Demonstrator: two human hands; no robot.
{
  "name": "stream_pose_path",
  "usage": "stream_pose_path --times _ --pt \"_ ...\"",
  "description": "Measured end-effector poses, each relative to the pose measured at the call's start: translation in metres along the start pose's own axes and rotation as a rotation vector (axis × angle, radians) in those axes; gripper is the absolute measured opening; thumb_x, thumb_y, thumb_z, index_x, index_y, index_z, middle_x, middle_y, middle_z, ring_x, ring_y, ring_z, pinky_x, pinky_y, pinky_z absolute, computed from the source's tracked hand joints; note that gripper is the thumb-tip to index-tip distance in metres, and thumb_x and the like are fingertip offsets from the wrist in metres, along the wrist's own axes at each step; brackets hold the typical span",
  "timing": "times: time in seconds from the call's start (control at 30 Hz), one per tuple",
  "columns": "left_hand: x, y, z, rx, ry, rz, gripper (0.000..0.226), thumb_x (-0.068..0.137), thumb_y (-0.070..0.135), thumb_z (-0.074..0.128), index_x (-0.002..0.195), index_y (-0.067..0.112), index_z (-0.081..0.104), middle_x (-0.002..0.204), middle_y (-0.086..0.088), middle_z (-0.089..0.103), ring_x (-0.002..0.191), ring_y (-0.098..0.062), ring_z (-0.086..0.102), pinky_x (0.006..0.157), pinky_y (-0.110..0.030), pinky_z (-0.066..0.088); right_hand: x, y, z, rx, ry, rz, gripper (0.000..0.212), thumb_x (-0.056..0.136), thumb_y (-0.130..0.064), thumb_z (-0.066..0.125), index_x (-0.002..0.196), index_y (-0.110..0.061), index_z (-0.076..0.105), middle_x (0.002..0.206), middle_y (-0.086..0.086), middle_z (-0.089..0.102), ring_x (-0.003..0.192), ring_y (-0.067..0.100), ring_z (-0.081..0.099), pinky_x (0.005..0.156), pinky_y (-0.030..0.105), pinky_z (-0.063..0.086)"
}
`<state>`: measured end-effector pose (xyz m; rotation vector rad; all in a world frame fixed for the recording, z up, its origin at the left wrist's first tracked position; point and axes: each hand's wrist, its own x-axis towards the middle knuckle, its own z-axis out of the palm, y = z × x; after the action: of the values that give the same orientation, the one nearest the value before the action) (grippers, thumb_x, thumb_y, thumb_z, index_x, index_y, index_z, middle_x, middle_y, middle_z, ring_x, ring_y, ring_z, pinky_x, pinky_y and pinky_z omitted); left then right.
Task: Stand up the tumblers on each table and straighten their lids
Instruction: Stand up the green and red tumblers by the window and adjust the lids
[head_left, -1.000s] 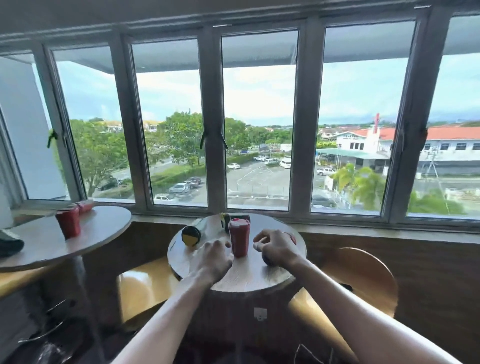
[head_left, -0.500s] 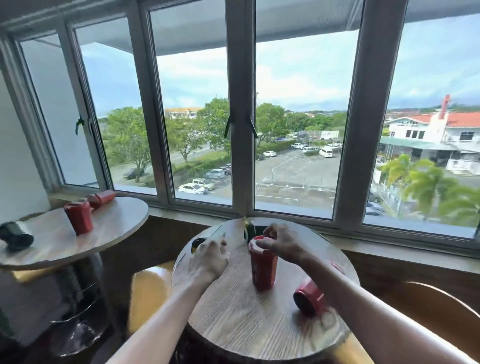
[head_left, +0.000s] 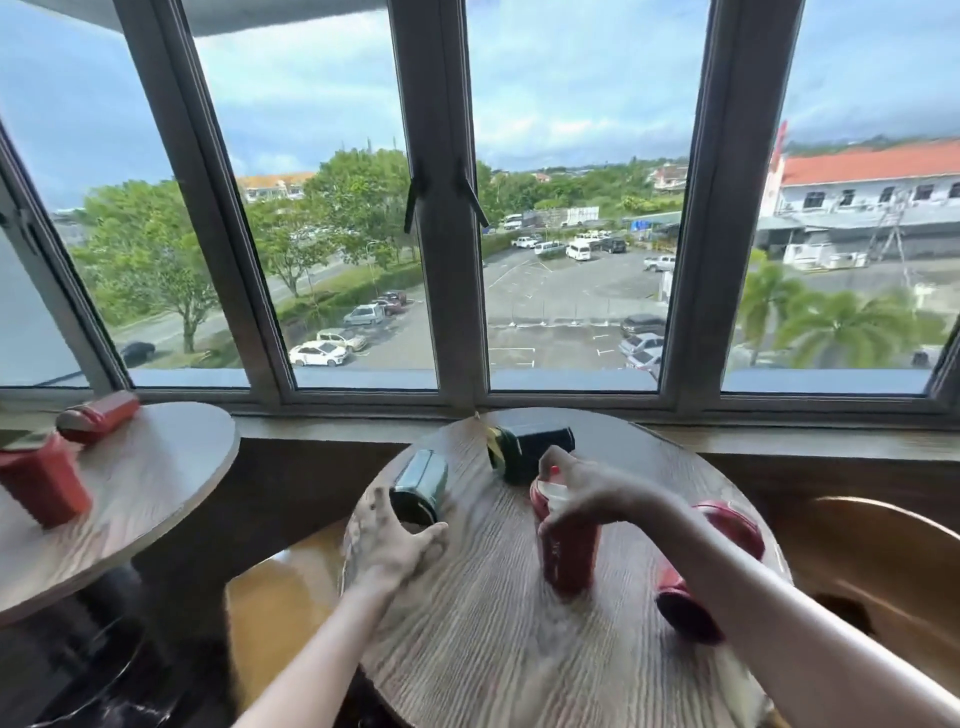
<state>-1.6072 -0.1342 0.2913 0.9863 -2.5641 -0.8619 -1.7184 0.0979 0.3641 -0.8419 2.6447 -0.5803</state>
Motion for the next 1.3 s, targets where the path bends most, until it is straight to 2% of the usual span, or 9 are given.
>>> stream_pose_path --times 0.1,0.17,0.4,0.6,0.67,0.83,1.0,1.17,1.3 --pt "0.003 -0.01 0.011 0.038 0.075 0.081 0.1 0.066 0.069 0.073 0.143 0.022 0.029 0.147 -0.012 0.033 0.136 -0.038 0.035 0.111 -0.055 0.032 -0.003 0.0 0.003 0.038 0.02 0.006 0.063 0.064 -0.038 0.083 0.109 -0.031 0.04 0.118 0.008 0.051 0.108 0.027 0.053 0.09 0.038 0.049" --pt "0.004 -0.013 0.015 0.054 0.088 0.12 0.101 0.067 0.067 0.073 0.144 0.021 0.027 0.148 -0.012 0.031 0.136 -0.039 0.036 0.11 -0.055 0.034 -0.005 0.001 0.005 0.056 0.043 0.011 0.066 0.064 -0.037 0.083 0.116 -0.028 0.042 0.117 0.007 0.05 0.107 0.028 0.053 0.092 0.04 0.05" --pt "0.0 -0.004 0.012 0.013 0.085 0.141 0.086 0.072 0.038 0.082 0.138 0.015 0.032 0.135 -0.02 0.043 0.124 -0.04 0.048 0.095 -0.046 0.045 -0.009 0.003 0.009 0.107 0.076 0.019 0.061 0.062 -0.037 0.081 0.11 -0.033 0.043 0.116 0.004 0.05 0.103 0.027 0.056 0.09 0.046 0.053" --pt "0.002 0.007 0.007 0.066 0.098 0.217 0.084 0.064 0.049 0.08 0.131 0.024 0.036 0.125 -0.012 0.043 0.116 -0.036 0.049 0.084 -0.041 0.047 -0.006 0.006 0.011 0.091 0.079 0.004 0.059 0.065 -0.035 0.08 0.111 -0.031 0.043 0.115 0.004 0.049 0.103 0.024 0.05 0.087 0.037 0.048" --pt "0.006 0.016 0.0 0.084 0.074 0.242 0.087 0.064 0.056 0.077 0.134 0.024 0.036 0.123 -0.011 0.042 0.117 -0.034 0.047 0.088 -0.043 0.05 -0.006 0.007 0.011 0.087 0.082 -0.001 0.058 0.065 -0.036 0.08 0.11 -0.032 0.043 0.113 0.004 0.05 0.102 0.023 0.049 0.086 0.035 0.047" --pt "0.019 0.05 -0.017 0.071 -0.044 0.254 0.088 0.062 0.053 0.077 0.136 0.018 0.044 0.121 -0.014 0.046 0.115 -0.034 0.047 0.094 -0.042 0.048 -0.005 0.009 0.012 0.093 0.081 -0.017 0.055 0.064 -0.037 0.078 0.104 -0.037 0.04 0.113 0.003 0.049 0.102 0.024 0.05 0.088 0.038 0.049" --pt "0.032 0.069 -0.028 0.091 -0.189 0.314 0.07 0.052 0.061 0.076 0.113 0.028 0.062 0.103 0.001 0.068 0.095 -0.019 0.062 0.088 -0.036 0.055 -0.008 0.011 0.012 0.088 0.09 -0.023 0.058 0.065 -0.041 0.078 0.109 -0.038 0.041 0.116 0.004 0.049 0.105 0.025 0.049 0.093 0.042 0.047" --pt "0.039 0.072 -0.025 0.083 -0.268 0.329 0.064 0.053 0.061 0.068 0.114 0.045 0.055 0.098 0.012 0.064 0.094 -0.014 0.06 0.089 -0.039 0.055 -0.015 0.012 0.014 0.122 0.129 -0.041 0.059 0.067 -0.043 0.08 0.113 -0.039 0.044 0.115 0.004 0.043 0.106 0.023 0.048 0.095 0.041 0.048" --pt "0.056 0.07 -0.011 0.099 -0.318 0.376 0.078 0.054 0.064 0.063 0.129 0.05 0.045 0.116 0.007 0.066 0.103 -0.019 0.063 0.092 -0.043 0.053 -0.017 0.012 0.017 0.128 0.152 -0.047 0.057 0.066 -0.045 0.08 0.11 -0.042 0.043 0.114 0.004 0.044 0.105 0.023 0.048 0.095 0.042 0.049"
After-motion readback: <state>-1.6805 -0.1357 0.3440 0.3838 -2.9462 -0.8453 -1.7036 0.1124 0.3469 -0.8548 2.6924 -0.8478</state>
